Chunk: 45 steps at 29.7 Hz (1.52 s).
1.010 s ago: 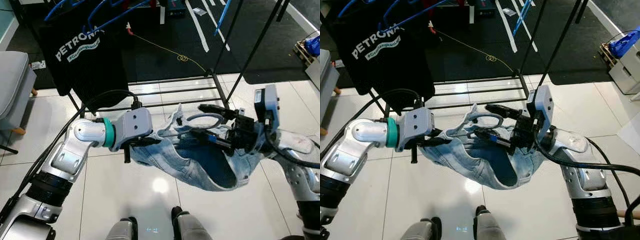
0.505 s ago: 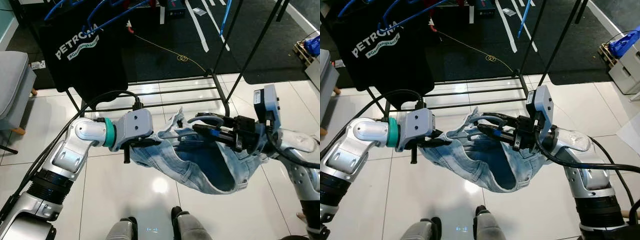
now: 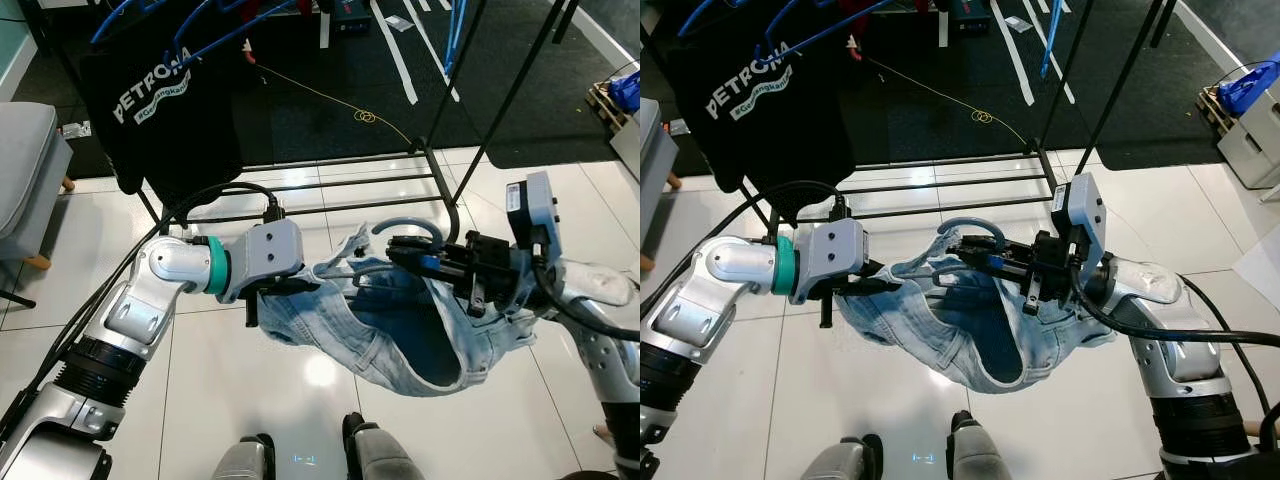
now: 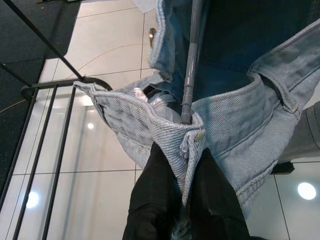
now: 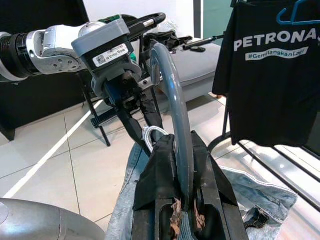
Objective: Hang hanger
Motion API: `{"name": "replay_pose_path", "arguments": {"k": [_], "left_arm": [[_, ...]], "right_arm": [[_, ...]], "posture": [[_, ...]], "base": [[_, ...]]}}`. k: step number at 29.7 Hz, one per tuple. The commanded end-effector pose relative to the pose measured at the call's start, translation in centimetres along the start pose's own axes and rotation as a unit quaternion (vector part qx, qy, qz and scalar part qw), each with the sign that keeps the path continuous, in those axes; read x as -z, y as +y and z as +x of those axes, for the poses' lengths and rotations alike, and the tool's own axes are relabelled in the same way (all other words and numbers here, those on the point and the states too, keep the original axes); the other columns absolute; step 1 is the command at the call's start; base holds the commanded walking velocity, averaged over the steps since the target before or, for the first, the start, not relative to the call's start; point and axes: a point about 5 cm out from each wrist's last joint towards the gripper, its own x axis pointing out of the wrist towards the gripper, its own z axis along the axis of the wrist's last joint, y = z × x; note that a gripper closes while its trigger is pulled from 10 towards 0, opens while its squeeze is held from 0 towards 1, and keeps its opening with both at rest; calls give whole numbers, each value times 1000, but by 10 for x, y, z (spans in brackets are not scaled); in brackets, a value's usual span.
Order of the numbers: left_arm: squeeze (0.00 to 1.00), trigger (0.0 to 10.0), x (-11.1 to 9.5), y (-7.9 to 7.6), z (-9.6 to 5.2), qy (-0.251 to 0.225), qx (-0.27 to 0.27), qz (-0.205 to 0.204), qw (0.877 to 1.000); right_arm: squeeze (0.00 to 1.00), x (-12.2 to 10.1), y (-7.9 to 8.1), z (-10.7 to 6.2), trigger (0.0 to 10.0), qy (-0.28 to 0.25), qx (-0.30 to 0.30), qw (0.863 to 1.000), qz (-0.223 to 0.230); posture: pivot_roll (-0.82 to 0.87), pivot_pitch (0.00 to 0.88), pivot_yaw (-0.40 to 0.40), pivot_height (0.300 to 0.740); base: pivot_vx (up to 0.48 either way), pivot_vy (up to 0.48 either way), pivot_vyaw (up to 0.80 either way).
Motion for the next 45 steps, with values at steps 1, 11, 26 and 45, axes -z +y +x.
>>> {"name": "replay_pose_path", "arguments": {"k": [1, 11, 26, 45], "left_arm": [[0, 0, 2, -1, -1, 4, 4, 5, 1000], [945, 10000, 8, 4, -2, 1, -28, -8, 1000], [0, 10000, 41, 14, -29, 66, -92, -34, 993], [0, 10000, 67, 13, -13, 7, -452, -321, 832]], "right_arm": [[0, 0, 3, -1, 0, 0, -1, 1000, 1], [0, -2, 5, -1, 0, -33, 47, 998, 12], [0, 17, 8, -15, 0, -1, 109, 994, 20], [0, 39, -43, -39, 10000, -15, 502, 865, -15]], "posture": [[-76, 137, 36, 740], [-89, 126, 34, 740], [-86, 108, 20, 740], [-77, 105, 25, 740]], "base": [[0, 0, 0], [0, 0, 0], [0, 0, 0], [0, 0, 0]]}}
